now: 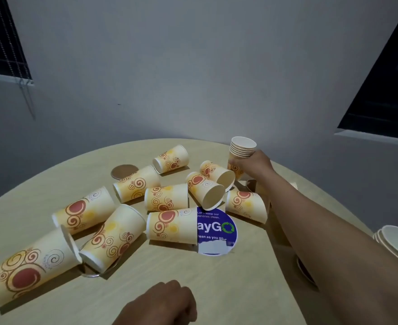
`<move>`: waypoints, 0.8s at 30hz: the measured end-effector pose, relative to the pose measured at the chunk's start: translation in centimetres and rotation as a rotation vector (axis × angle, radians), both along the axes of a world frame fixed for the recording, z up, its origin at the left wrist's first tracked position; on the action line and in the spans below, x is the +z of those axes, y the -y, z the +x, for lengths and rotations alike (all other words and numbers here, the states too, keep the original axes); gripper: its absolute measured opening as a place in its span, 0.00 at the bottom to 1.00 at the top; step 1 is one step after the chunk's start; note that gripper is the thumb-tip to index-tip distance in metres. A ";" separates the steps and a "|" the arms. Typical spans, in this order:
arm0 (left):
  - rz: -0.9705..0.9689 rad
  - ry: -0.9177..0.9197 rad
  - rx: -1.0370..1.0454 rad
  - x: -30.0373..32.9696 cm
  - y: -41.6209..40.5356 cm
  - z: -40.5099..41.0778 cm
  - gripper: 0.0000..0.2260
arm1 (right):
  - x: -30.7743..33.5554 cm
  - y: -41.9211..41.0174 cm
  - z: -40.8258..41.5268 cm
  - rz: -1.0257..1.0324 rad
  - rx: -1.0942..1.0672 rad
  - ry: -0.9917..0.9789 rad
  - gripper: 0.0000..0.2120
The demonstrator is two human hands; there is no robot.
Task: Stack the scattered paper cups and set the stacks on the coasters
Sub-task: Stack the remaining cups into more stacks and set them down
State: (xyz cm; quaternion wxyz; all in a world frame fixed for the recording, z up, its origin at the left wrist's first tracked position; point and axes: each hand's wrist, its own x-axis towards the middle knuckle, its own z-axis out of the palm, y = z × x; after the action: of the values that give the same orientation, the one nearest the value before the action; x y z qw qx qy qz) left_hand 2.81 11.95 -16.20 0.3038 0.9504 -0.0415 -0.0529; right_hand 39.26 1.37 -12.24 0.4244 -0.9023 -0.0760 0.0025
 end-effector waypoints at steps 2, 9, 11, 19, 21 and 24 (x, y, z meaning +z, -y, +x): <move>-0.011 0.045 0.166 1.5 -0.2 -0.7 0.08 | 0.9 0.6 -0.9 0.006 -0.013 -0.023 0.30; -0.057 0.351 0.445 3.6 -2.2 -3.1 0.12 | 2.3 2.4 -11.5 0.004 -0.012 0.246 0.22; -0.020 0.306 0.458 3.5 -1.8 -3.1 0.14 | 1.6 1.7 -15.1 -0.030 0.102 0.239 0.18; 0.167 0.311 0.591 2.5 -2.4 -5.2 0.13 | -0.4 -1.9 -23.7 -0.362 0.423 0.417 0.22; 0.268 0.539 0.684 2.6 -3.7 -5.1 0.13 | -0.8 -2.3 -24.8 -0.574 0.501 0.478 0.28; 0.514 0.471 0.657 3.1 -5.4 -2.5 0.18 | -1.2 -1.6 -25.4 -0.777 0.452 0.497 0.33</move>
State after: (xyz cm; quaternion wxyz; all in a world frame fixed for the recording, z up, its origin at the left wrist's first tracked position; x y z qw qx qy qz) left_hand 0.36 17.34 -13.06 0.0419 0.9436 0.2077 0.2543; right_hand 13.82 3.02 -13.43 0.0159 -0.9276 -0.3615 -0.0924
